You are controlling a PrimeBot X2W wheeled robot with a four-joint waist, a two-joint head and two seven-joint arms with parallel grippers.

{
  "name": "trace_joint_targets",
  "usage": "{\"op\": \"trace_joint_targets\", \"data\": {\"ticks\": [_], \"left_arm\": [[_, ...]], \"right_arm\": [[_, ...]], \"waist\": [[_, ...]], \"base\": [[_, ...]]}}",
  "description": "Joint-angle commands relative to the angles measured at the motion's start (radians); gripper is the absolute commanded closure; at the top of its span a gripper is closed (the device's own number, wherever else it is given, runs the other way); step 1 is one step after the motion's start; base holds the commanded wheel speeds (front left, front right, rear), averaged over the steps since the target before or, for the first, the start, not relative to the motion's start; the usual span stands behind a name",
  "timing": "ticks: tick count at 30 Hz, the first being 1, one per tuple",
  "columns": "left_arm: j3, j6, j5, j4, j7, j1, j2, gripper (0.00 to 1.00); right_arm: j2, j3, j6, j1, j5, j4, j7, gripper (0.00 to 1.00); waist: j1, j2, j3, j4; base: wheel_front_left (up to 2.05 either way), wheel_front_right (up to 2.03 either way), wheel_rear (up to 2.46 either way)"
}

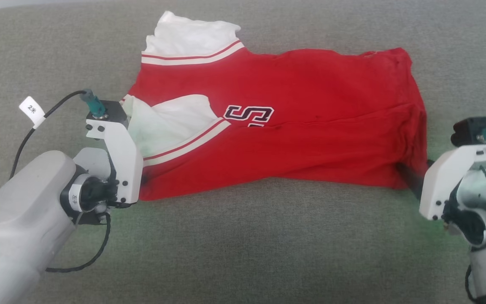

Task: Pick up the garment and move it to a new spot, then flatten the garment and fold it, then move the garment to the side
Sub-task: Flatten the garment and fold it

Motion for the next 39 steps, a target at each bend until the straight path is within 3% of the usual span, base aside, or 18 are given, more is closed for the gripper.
{"op": "trace_joint_targets", "data": {"ticks": [1, 4, 5, 6, 15, 24, 33, 39], "left_arm": [[-0.028, -0.003, -0.013, 0.029, 0.002, 0.042, -0.022, 1.00], [-0.030, -0.010, -0.009, 0.043, -0.003, 0.043, -0.031, 1.00], [-0.031, -0.012, -0.008, 0.046, -0.005, 0.044, -0.032, 1.00], [-0.030, -0.015, -0.009, 0.051, -0.006, 0.044, -0.034, 1.00], [-0.016, -0.016, -0.013, 0.060, -0.006, 0.038, -0.003, 1.00], [0.009, 0.024, -0.013, -0.052, 0.017, 0.033, 0.076, 1.00], [0.024, 0.116, -0.028, -0.246, 0.040, 0.111, 0.189, 1.00], [0.014, 0.181, -0.035, -0.378, 0.050, 0.185, 0.245, 1.00]], "right_arm": [[0.005, 0.018, 0.000, -0.006, 0.007, 0.044, 0.025, 0.00], [0.001, 0.046, 0.000, -0.028, 0.008, 0.106, 0.058, 0.00], [-0.004, 0.057, 0.000, -0.032, 0.010, 0.120, 0.067, 0.58], [-0.007, 0.063, 0.000, -0.037, 0.014, 0.131, 0.071, 1.00], [-0.100, 0.115, 0.000, -0.069, 0.072, 0.085, 0.107, 1.00], [-0.214, 0.130, 0.000, -0.050, 0.141, -0.013, 0.182, 1.00], [-0.269, 0.081, -0.001, 0.029, 0.177, -0.150, 0.281, 1.00], [-0.267, 0.035, -0.001, 0.100, 0.180, -0.231, 0.339, 1.00]], "waist": [[0.0000, -0.0001, 0.008, 0.010], [0.0000, -0.0001, 0.012, 0.020], [0.0000, -0.0001, 0.013, 0.023], [0.0000, -0.0001, 0.013, 0.026], [0.0000, -0.0001, 0.000, 0.034], [0.0000, -0.0001, -0.030, 0.040], [0.0000, -0.0001, -0.049, 0.046], [0.0000, -0.0001, -0.052, 0.048]], "base": [[0.00, 0.00, 0.00], [0.00, 0.00, 0.00], [0.00, 0.00, 0.00], [0.00, 0.00, 0.00], [0.00, 0.00, 0.00], [0.00, 0.00, 0.00], [0.00, 0.00, 0.00], [0.00, 0.00, 0.00]]}}
